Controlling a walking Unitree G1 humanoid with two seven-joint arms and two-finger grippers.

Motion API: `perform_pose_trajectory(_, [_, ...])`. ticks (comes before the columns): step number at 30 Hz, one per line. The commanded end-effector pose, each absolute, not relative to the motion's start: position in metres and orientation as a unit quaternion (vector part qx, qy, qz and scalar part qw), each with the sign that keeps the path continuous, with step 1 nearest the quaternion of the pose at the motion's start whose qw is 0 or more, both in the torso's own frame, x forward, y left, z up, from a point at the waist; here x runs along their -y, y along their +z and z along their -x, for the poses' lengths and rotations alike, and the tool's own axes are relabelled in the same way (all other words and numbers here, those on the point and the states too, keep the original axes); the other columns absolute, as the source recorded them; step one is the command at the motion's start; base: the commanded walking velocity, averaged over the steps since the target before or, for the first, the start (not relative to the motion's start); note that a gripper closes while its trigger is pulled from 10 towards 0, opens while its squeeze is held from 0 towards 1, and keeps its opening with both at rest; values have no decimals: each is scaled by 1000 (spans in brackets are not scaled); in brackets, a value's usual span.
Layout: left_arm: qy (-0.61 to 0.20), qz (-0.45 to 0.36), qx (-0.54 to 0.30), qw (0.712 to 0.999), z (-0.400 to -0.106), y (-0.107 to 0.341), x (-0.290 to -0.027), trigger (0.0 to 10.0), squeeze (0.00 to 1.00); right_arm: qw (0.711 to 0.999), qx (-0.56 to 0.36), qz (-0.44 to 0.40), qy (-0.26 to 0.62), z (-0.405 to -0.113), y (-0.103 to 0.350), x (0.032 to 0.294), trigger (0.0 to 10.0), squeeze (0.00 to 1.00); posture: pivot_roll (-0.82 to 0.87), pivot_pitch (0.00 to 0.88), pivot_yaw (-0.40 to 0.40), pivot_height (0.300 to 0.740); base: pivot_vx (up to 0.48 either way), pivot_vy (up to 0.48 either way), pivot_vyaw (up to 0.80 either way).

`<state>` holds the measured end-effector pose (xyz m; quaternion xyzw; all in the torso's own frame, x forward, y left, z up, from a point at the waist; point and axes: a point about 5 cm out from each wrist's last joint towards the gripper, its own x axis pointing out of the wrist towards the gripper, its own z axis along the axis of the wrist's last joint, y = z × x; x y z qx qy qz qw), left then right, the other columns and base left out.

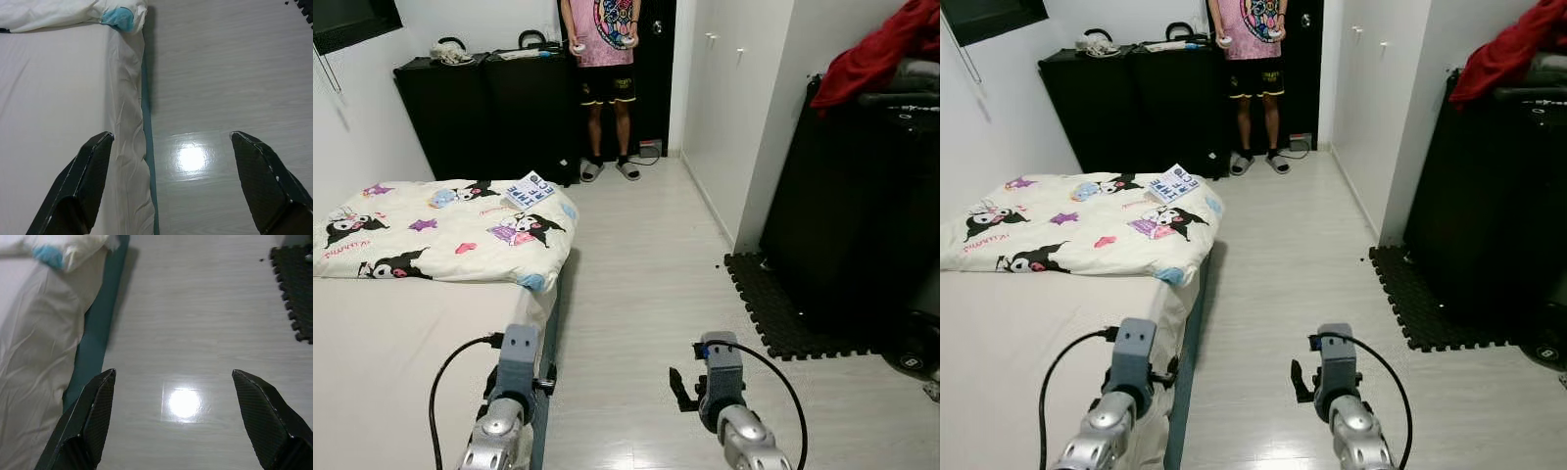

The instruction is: Clean up the room

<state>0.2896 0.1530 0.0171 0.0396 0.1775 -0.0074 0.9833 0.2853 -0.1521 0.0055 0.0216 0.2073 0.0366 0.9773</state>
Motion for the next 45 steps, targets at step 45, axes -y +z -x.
perform_pose_trajectory(45, [11,-25,-117,993,-292,32,-152,10000,0,981,-191,15,18,-275,-1,158,10000,0,-27,14,-11,740,0,0,0])
